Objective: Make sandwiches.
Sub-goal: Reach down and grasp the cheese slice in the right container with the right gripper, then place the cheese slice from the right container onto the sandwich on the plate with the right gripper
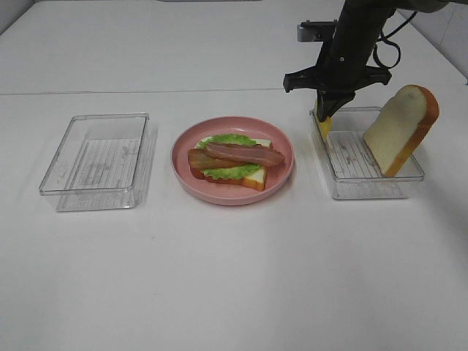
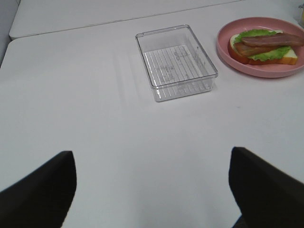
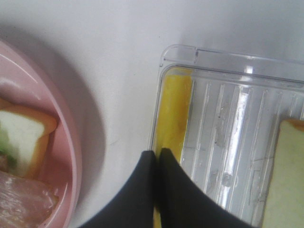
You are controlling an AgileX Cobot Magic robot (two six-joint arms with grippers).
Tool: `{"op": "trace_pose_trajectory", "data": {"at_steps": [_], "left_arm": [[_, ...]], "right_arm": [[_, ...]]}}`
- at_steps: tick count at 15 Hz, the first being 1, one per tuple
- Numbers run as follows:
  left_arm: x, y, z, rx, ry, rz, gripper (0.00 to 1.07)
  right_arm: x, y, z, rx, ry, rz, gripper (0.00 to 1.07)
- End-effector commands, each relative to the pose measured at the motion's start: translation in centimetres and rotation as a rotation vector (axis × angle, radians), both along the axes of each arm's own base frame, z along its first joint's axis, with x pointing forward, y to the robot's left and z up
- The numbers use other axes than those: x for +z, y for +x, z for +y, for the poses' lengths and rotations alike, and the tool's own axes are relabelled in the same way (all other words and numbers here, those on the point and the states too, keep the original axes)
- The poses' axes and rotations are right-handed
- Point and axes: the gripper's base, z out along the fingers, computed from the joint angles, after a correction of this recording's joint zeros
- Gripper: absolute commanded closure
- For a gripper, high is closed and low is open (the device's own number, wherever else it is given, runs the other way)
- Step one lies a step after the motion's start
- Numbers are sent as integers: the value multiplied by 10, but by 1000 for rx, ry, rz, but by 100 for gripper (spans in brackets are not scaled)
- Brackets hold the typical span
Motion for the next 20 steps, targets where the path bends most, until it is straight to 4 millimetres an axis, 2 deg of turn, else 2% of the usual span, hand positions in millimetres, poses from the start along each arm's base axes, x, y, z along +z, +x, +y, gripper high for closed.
{"op": "trace_pose_trajectory", "data": {"at_steps": [1,6,7,10,11,14,16,17,20], "left_arm": [[-1,-2,0,-1,-6,-22,24],[-1,-2,0,-1,-6,-22,24],[-1,-2,0,-1,-6,-22,24],[-1,-2,0,-1,-6,-22,24],[-1,-2,0,-1,-6,-22,24],[-1,-2,0,-1,-6,-22,24],[-1,-2,0,-1,-6,-22,24],[-1,-2,0,-1,-6,-22,24],[-1,-2,0,-1,-6,-22,24]], "right_arm": [[9,-1,-2,6,-4,-3,107],[79,-17,-3,6,60,-117,107],[87,-19,-2,11,76,-127,107],[120,-36,8,82,224,-131,107],[126,-46,19,133,354,-63,107],[115,-55,41,213,500,16,107],[103,-58,54,235,507,45,107],[92,-60,70,249,506,49,107],[74,-64,100,277,511,51,107]]}}
